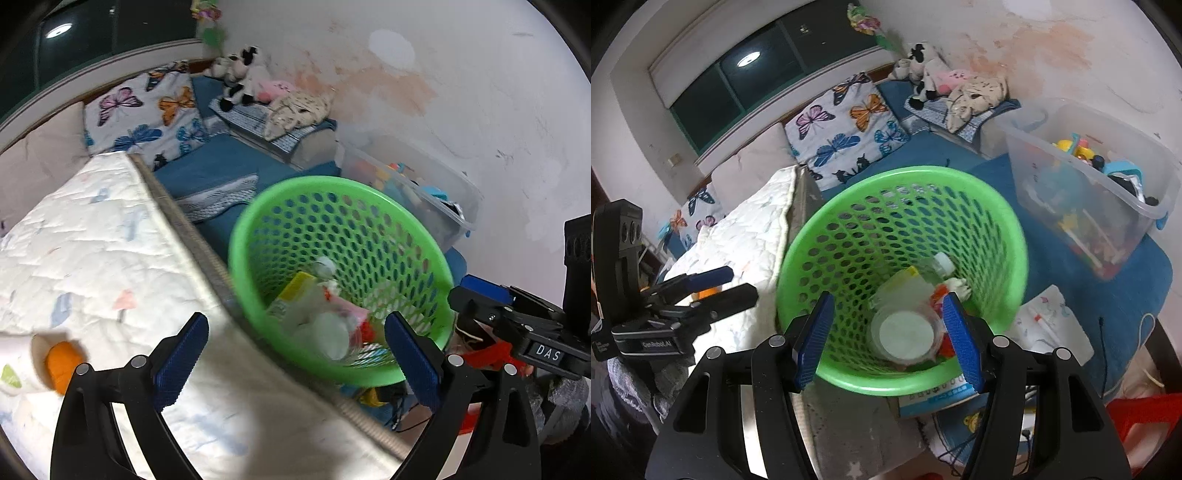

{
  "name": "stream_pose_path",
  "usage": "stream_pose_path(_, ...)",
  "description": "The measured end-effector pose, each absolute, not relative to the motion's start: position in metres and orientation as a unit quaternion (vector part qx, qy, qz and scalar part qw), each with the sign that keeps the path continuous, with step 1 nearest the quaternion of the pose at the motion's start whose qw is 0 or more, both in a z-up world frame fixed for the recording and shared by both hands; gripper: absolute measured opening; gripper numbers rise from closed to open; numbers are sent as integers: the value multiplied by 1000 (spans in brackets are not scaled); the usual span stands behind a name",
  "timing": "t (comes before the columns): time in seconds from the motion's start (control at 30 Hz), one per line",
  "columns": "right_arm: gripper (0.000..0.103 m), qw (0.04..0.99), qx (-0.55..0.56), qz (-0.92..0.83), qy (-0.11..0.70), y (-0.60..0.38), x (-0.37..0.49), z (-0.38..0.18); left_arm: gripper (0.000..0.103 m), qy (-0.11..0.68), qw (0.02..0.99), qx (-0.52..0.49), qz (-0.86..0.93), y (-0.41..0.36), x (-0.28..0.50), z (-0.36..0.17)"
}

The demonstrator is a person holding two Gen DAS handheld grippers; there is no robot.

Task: Collect trash
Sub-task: 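Move both tools back to the bed toward the paper cup and orange peel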

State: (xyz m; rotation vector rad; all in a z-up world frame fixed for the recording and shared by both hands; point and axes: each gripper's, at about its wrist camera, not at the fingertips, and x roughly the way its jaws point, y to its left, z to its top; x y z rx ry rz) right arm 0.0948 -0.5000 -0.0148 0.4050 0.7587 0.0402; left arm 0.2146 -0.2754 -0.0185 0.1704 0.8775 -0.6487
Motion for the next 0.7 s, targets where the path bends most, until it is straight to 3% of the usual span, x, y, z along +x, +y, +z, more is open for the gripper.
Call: stream_pose_path(0.7, 62, 899, 123, 139, 396, -380, 142, -8, 90, 383, 917, -5, -114, -61, 241, -2)
